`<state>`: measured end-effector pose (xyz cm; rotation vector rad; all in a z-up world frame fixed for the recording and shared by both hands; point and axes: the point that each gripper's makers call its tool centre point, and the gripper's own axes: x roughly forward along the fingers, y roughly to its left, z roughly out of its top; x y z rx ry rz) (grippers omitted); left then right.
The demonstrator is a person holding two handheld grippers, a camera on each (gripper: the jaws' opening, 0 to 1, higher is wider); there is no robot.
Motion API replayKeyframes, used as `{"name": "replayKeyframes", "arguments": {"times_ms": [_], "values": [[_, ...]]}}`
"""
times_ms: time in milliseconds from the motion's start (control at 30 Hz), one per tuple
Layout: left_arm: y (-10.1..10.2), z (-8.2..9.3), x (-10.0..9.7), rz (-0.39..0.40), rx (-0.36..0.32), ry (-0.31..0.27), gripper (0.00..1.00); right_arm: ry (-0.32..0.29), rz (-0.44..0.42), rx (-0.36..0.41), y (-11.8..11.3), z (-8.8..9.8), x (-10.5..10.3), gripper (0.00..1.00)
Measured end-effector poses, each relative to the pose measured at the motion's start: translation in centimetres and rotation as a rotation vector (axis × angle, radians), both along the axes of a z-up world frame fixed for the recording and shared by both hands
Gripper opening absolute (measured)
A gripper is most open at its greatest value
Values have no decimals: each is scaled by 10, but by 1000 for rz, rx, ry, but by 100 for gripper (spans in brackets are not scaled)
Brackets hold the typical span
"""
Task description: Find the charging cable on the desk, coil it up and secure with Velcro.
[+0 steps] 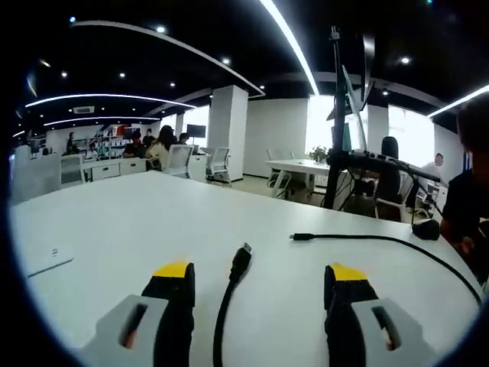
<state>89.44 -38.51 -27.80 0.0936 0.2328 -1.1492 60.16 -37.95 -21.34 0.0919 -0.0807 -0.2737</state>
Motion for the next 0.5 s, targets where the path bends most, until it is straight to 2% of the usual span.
{"name": "replayKeyframes", "arguments": {"times_ms": [67, 233, 333, 500], "values": [[-3, -2, 3, 7, -2, -9, 66, 0, -1, 4, -1, -1, 1, 57], [-8, -12, 7, 6, 43, -41, 66, 3, -2, 0, -3, -2, 1, 57], [-8, -14, 9, 6, 35, -33, 64, 6, -1, -3, -4, -2, 3, 57], [-9, -18, 14, 9, 69, -45, 64, 20, 7, -2, -3, -7, 9, 57]]}}
